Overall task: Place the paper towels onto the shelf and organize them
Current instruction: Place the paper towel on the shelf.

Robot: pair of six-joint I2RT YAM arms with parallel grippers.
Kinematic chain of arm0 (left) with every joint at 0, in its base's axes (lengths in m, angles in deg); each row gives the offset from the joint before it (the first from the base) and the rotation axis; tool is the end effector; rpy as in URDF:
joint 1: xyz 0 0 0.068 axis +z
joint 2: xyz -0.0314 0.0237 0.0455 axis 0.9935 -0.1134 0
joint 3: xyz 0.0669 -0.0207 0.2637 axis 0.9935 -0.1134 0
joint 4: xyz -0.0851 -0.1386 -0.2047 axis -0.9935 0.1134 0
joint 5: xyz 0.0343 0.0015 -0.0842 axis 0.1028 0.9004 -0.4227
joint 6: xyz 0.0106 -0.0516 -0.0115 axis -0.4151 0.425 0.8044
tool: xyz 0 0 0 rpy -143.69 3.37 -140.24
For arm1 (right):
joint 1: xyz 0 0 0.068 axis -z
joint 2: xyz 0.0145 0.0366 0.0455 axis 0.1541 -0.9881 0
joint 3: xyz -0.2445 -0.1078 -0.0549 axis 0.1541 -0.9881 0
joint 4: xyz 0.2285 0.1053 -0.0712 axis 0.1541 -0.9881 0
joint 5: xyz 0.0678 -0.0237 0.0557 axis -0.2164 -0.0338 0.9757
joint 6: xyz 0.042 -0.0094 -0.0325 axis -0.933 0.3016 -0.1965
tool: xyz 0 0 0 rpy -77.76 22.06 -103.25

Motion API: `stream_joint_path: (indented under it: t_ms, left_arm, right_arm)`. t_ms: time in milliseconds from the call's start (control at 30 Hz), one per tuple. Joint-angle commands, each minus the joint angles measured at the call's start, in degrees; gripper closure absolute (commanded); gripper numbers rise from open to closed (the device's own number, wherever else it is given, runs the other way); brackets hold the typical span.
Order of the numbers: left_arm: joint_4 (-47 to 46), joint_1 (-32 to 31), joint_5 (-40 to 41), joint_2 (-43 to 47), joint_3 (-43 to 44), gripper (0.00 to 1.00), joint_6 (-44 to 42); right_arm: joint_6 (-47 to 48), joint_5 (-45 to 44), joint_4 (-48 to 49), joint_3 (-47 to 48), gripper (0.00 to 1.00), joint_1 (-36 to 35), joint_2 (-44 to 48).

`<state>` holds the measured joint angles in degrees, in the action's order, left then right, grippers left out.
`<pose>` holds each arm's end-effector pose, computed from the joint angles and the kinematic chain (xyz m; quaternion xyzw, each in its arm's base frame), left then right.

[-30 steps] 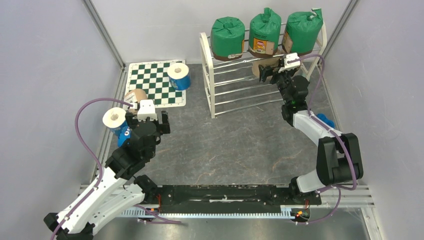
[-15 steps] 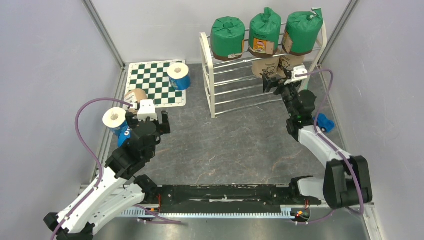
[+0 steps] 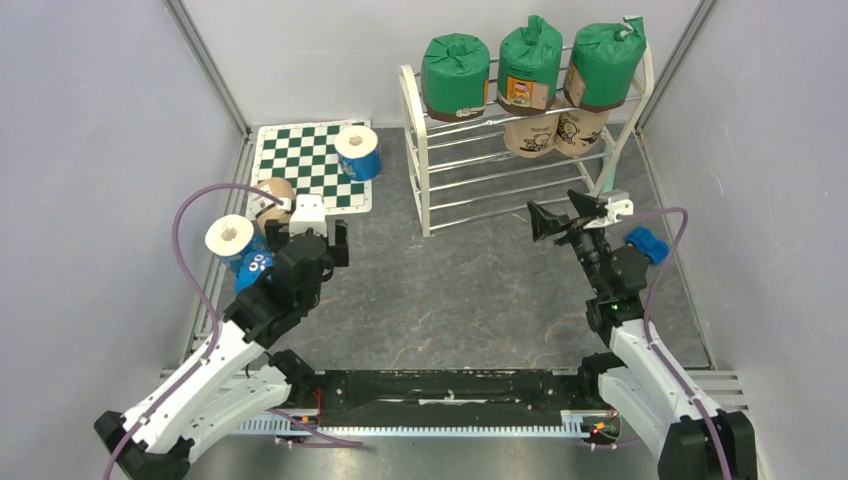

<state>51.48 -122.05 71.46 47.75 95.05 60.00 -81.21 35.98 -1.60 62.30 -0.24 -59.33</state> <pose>0.1315 -0.0732 0.3151 0.0000 0.8027 0.0829 0.5906 0.1889 0.0364 0.2754 -0.0726 0.6126 0.1691 0.7687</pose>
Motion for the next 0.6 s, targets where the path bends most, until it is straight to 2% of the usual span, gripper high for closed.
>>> stream_joint_path:
  t_ms: [0, 133, 333, 567]
  left_arm:
    - [-1.8, 1.3, -4.0, -5.4, 3.1, 0.00, 2.6]
    - [-0.1, 5.8, -7.7, -14.1, 8.6, 0.00, 4.8]
    - [0.0, 18.5, -15.7, -25.5, 18.1, 0.00, 6.8]
    - [-2.7, 32.9, -27.4, -36.1, 21.3, 0.00, 13.1]
  right_arm:
    - [-6.5, 7.5, 2.0, -4.7, 0.02, 0.2, 4.3]
    - [-7.5, 10.3, 2.4, -6.6, 0.02, 0.3, 6.2]
    - [-6.1, 9.7, 2.0, -7.6, 0.02, -2.4, 9.4]
    - [-3.0, 7.5, 0.3, -8.6, 0.02, -6.0, 11.7]
